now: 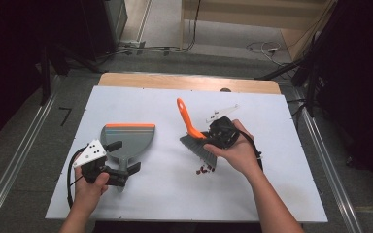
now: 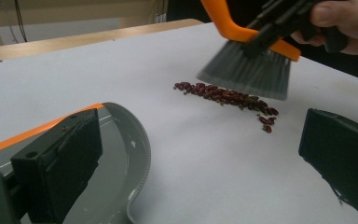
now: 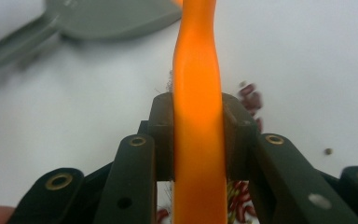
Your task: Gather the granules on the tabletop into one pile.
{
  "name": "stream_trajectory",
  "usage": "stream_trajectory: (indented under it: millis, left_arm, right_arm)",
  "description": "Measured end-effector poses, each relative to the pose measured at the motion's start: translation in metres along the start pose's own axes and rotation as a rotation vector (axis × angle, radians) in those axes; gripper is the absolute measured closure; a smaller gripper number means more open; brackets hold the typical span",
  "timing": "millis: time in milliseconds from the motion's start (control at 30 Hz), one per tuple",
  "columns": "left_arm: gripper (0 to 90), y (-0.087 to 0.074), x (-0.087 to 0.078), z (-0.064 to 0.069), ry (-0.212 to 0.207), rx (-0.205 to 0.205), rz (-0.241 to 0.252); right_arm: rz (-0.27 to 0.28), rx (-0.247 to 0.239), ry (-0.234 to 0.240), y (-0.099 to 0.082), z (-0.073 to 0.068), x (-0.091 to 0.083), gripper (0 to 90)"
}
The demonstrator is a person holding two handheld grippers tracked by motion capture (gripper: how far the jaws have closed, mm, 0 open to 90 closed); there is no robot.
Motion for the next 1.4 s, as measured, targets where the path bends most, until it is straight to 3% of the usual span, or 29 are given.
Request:
stream_trajectory:
  millis: [100, 200, 333, 433, 800, 1400]
  left_arm:
    - [0.0, 0.000, 0.001, 0.001, -0.001, 0.004, -0.003]
    - [0.0, -0.001, 0.002, 0.002, -0.003, 0.006, -0.009]
    - [0.0, -0.002, 0.004, 0.003, -0.004, 0.007, -0.013]
    - [0.0, -0.002, 0.004, 0.004, -0.007, 0.003, -0.012]
    - [0.0, -0.003, 0.004, 0.004, -0.010, 0.007, -0.015]
    - [0.0, -0.002, 0.004, 0.004, -0.010, 0.008, -0.015]
  right_arm:
    - [-0.072, -0.074, 0.048, -0.014, -0.013, -0.004, 68.6]
    - [-0.100, -0.151, 0.078, -0.028, -0.022, -0.006, 68.7]
    - [-0.116, -0.199, 0.133, -0.044, -0.034, -0.002, 68.7]
    - [-0.162, -0.236, 0.155, -0.053, -0.036, 0.006, 68.7]
    - [-0.131, -0.320, 0.123, -0.044, -0.005, 0.019, 67.7]
    - [-0.105, -0.340, 0.081, -0.019, 0.032, 0.029, 67.4]
Point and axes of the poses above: each handheld gripper's, and its own axes: x roughly forward along the jaws, y roughly out of its top, z roughly to its right, the point moved 7 cm from there along x, roughly forward along the jaws, and after that the axes turned 9 degrees about y, right-handed, at the moved point
